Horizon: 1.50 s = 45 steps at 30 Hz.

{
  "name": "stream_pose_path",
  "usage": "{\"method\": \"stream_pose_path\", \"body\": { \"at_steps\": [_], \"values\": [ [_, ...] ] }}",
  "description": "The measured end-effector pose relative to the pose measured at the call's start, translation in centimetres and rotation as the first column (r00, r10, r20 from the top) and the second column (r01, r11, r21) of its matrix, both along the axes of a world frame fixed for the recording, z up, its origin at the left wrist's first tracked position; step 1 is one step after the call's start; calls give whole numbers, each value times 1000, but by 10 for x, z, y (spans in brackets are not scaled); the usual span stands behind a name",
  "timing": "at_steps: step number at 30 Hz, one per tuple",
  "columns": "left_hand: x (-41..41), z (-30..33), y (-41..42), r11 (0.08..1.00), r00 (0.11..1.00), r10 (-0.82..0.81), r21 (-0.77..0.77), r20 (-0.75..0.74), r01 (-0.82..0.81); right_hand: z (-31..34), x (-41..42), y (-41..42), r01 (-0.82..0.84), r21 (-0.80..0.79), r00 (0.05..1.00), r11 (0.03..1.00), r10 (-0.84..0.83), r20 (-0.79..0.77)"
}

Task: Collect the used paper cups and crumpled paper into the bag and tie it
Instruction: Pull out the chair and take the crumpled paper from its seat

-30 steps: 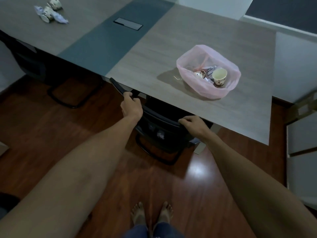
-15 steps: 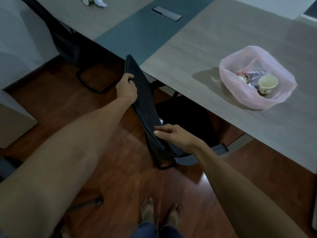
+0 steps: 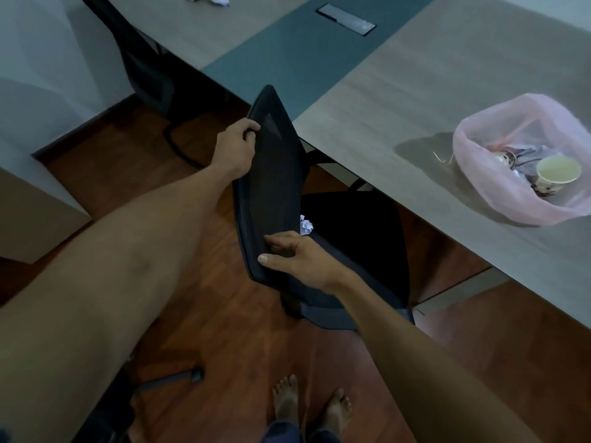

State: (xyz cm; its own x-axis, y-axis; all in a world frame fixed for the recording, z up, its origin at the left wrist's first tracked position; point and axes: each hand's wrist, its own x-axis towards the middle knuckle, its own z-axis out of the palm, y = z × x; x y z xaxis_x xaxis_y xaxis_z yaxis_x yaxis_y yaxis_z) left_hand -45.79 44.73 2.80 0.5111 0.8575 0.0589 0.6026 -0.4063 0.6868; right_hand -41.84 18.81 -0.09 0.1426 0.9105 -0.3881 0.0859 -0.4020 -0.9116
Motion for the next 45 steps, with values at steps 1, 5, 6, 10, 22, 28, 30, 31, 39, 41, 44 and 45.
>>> {"method": "stream_pose_path", "body": {
  "at_steps": [1,5,6,10,22,28,30,31,39,41,44,45],
  "values": [
    [-1,1,-1,1000,1000,-7,20,-25,8,1,2,-1,-6,-18,1000,1000,6,-3],
    [-3,9,-17,973,968,-3,222,-250,60,8,15,-16,-32,-96,994,995,42,99],
    [-3,10,-24,947,949,3,305,-315,98,6,20,-24,-4,-115,986,993,23,166],
    [2,16,-68,887,927,-70,402,-369,227,-2,51,-63,161,-182,914,970,-77,398],
    [41,-56,-173,995,971,-93,-54,-222,83,-43,169,-119,219,-350,838,911,8,546],
    [75,-134,-201,938,981,121,-306,-152,-163,-89,217,-80,153,-331,848,931,48,528],
    [87,-170,-205,895,971,174,-385,-162,-225,-115,233,-59,127,-321,847,939,65,528],
    [92,-190,-206,872,963,194,-417,-187,-257,-129,239,-48,112,-314,846,943,76,528],
    [119,-330,-204,606,808,449,-535,-381,-589,-261,235,43,-87,-277,836,957,222,501],
    [127,-355,-205,557,759,512,-517,-401,-650,-292,226,66,-154,-266,834,952,270,482],
    [135,-386,-201,571,708,611,-421,-355,-704,-328,218,100,-238,-204,849,950,305,432],
    [136,-394,-198,585,692,639,-372,-334,-720,-339,216,110,-251,-185,859,950,307,410]
  ]
}}
